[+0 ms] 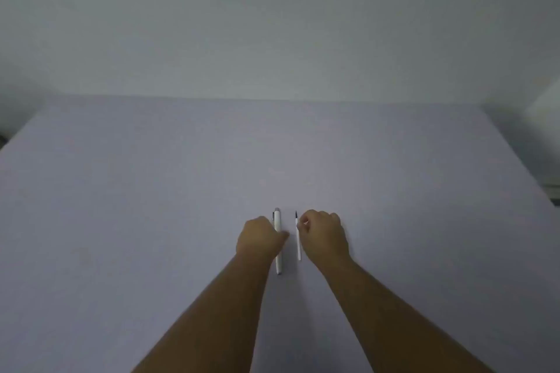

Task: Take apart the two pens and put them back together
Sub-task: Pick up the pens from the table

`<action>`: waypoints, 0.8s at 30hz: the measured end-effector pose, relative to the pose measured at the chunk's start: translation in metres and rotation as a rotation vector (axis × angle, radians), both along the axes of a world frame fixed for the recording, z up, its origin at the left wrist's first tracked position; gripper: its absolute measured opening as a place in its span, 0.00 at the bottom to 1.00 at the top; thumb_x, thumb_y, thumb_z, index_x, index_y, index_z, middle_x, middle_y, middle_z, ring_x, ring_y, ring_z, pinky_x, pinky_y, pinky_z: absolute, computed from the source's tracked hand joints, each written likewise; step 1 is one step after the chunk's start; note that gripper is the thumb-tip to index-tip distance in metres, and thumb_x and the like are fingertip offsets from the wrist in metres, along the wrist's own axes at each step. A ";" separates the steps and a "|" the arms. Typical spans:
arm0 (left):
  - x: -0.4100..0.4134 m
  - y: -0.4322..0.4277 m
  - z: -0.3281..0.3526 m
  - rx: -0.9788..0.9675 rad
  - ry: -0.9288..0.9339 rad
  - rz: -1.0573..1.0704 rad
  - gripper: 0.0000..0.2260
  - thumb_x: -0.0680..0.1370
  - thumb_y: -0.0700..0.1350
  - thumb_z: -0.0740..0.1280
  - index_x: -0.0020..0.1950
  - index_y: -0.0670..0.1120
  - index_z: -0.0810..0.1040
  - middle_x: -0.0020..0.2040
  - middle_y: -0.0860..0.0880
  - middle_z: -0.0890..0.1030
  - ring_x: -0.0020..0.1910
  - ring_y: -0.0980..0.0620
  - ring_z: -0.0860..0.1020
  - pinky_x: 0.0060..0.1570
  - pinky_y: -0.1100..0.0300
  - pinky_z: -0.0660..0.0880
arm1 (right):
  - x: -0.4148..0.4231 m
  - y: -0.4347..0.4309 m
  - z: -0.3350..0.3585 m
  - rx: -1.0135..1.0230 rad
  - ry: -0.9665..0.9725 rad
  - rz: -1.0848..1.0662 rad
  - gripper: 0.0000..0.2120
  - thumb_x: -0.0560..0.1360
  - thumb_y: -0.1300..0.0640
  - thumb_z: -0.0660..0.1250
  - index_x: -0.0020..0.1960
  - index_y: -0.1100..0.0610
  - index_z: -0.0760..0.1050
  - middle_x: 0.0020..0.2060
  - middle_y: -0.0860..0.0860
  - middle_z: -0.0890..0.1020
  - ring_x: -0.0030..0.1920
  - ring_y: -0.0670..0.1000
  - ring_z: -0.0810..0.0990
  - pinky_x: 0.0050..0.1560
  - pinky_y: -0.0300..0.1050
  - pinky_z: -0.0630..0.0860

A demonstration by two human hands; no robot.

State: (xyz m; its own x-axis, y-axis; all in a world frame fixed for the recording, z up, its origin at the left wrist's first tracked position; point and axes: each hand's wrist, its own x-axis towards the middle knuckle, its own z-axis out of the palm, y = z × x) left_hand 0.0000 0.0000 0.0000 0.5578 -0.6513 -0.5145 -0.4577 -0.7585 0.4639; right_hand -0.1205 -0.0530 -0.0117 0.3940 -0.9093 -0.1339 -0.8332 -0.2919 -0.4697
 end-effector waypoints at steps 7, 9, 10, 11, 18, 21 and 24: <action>-0.005 0.002 -0.020 0.066 0.040 0.048 0.10 0.71 0.46 0.68 0.33 0.47 0.70 0.33 0.50 0.73 0.30 0.53 0.73 0.29 0.62 0.69 | 0.003 0.002 -0.009 0.047 -0.005 0.040 0.12 0.79 0.54 0.57 0.49 0.57 0.78 0.47 0.53 0.82 0.53 0.54 0.73 0.48 0.45 0.69; -0.002 0.004 -0.022 0.060 0.028 0.042 0.08 0.73 0.46 0.66 0.34 0.46 0.72 0.33 0.50 0.74 0.29 0.54 0.73 0.28 0.62 0.69 | 0.006 0.002 -0.006 0.057 -0.044 0.047 0.11 0.78 0.55 0.58 0.47 0.57 0.79 0.46 0.53 0.82 0.52 0.54 0.74 0.49 0.47 0.72; -0.001 0.006 -0.021 0.049 0.031 0.040 0.08 0.73 0.46 0.66 0.36 0.45 0.73 0.32 0.50 0.74 0.29 0.54 0.73 0.27 0.63 0.69 | 0.008 0.003 -0.005 0.070 -0.065 0.046 0.11 0.78 0.56 0.59 0.46 0.57 0.79 0.46 0.53 0.82 0.51 0.54 0.75 0.49 0.47 0.73; -0.001 0.008 -0.020 0.025 0.036 0.039 0.08 0.74 0.47 0.66 0.37 0.45 0.75 0.31 0.50 0.75 0.28 0.54 0.73 0.26 0.63 0.69 | 0.010 0.004 -0.003 0.094 -0.085 0.036 0.10 0.77 0.56 0.59 0.46 0.57 0.79 0.45 0.53 0.82 0.50 0.53 0.76 0.49 0.48 0.74; -0.005 0.023 0.003 -0.236 0.050 -0.026 0.06 0.73 0.47 0.67 0.44 0.45 0.77 0.36 0.49 0.78 0.36 0.46 0.80 0.38 0.51 0.81 | 0.028 0.002 0.015 0.349 -0.291 -0.263 0.12 0.74 0.48 0.66 0.42 0.57 0.78 0.35 0.48 0.77 0.36 0.48 0.74 0.34 0.39 0.66; -0.003 0.023 0.009 -0.265 0.041 -0.053 0.07 0.73 0.47 0.67 0.47 0.45 0.77 0.38 0.49 0.78 0.37 0.46 0.79 0.42 0.49 0.82 | 0.030 -0.001 0.022 0.396 -0.379 -0.294 0.11 0.73 0.48 0.68 0.42 0.57 0.78 0.34 0.46 0.78 0.34 0.45 0.74 0.32 0.35 0.66; -0.001 0.020 0.010 -0.290 0.016 -0.114 0.07 0.75 0.46 0.66 0.49 0.45 0.78 0.37 0.51 0.77 0.36 0.50 0.76 0.38 0.59 0.77 | 0.031 -0.003 0.028 0.429 -0.426 -0.296 0.12 0.73 0.49 0.68 0.44 0.59 0.81 0.36 0.48 0.80 0.39 0.49 0.77 0.41 0.41 0.72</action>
State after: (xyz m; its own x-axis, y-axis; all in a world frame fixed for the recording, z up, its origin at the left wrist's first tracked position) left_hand -0.0014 0.0204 0.0103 0.4658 -0.8302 -0.3062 -0.5234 -0.5375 0.6612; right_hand -0.0897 -0.0561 0.0161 0.2347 -0.8880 -0.3955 -0.5652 0.2064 -0.7987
